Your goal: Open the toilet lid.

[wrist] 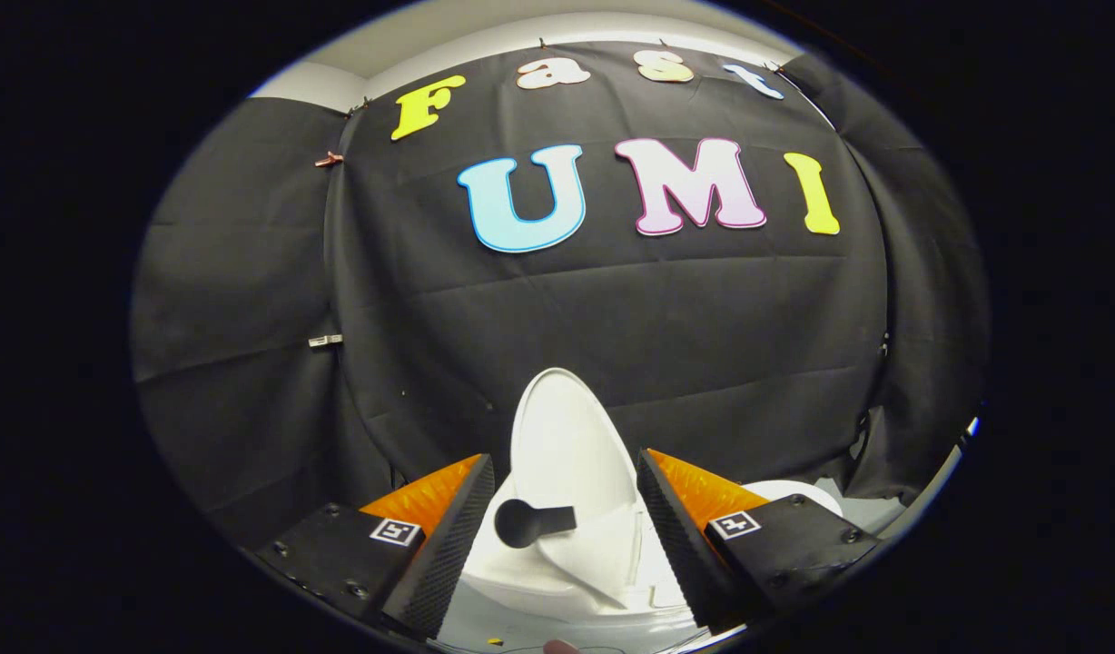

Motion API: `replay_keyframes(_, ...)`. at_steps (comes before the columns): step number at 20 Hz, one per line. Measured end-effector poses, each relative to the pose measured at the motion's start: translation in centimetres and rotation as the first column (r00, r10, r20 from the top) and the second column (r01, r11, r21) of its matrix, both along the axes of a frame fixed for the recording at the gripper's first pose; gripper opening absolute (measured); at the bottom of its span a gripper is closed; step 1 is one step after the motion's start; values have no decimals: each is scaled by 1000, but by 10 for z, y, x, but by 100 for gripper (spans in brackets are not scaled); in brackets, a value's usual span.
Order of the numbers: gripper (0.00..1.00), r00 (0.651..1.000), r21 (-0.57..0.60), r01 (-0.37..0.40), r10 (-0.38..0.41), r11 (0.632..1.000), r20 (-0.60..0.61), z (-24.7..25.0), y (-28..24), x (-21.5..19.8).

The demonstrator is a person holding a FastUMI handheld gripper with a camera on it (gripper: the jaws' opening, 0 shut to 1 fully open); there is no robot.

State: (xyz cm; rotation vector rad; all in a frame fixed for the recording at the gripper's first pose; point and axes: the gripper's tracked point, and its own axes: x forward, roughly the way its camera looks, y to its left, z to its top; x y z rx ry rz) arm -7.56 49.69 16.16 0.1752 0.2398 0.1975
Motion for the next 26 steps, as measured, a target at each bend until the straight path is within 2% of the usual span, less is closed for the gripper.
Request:
replay_keyframes(4, 99, 999, -40, 5, -3, 999, 43, -5, -66, 20)
replay_keyframes(7, 99, 993, -125, 51, -37, 991, 114, -20, -138, 41)
replay_keyframes(10, 99, 994, -140, 74, -62, 987, 92, -54, -200, 55)
replay_keyframes(15, 99, 986, -173, 163, -155, 971, 60, -107, -296, 75)
replay_keyframes(20, 99, 977, -188, 207, -194, 960, 87, -134, -360, 89)
replay_keyframes(26, 99, 949, -171, 255, -212, 952, 235, -129, -404, 92)
